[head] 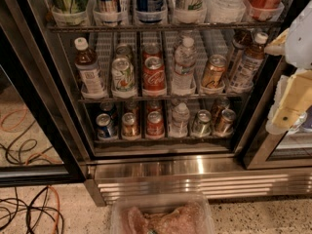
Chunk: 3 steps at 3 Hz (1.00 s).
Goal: Pick pepsi can from bottom shelf of fridge
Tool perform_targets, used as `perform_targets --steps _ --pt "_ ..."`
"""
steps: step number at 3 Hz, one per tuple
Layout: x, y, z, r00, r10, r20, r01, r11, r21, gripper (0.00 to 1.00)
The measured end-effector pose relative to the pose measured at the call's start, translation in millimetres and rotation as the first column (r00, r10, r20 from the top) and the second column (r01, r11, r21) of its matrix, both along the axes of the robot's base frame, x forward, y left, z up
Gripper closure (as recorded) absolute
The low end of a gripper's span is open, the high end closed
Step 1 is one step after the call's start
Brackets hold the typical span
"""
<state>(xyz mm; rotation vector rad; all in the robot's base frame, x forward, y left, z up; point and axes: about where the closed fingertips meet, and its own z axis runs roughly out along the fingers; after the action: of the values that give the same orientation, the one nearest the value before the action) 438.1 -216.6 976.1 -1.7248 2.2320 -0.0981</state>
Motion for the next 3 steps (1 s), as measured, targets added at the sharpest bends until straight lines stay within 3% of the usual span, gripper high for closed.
perform_targets --steps 1,2,3 --pt "0.0 3.5 -0.6 1.0 0.002 0.006 -0.002 1.0 0.002 0.0" --pt "-2.6 21.0 -20.6 0.9999 -0.008 -0.007 0.008 1.0 0.025 0.0" --pt "-8.6 52.9 -58.0 0.9974 -0.024 -0.068 0.029 0.997 0.074 0.0"
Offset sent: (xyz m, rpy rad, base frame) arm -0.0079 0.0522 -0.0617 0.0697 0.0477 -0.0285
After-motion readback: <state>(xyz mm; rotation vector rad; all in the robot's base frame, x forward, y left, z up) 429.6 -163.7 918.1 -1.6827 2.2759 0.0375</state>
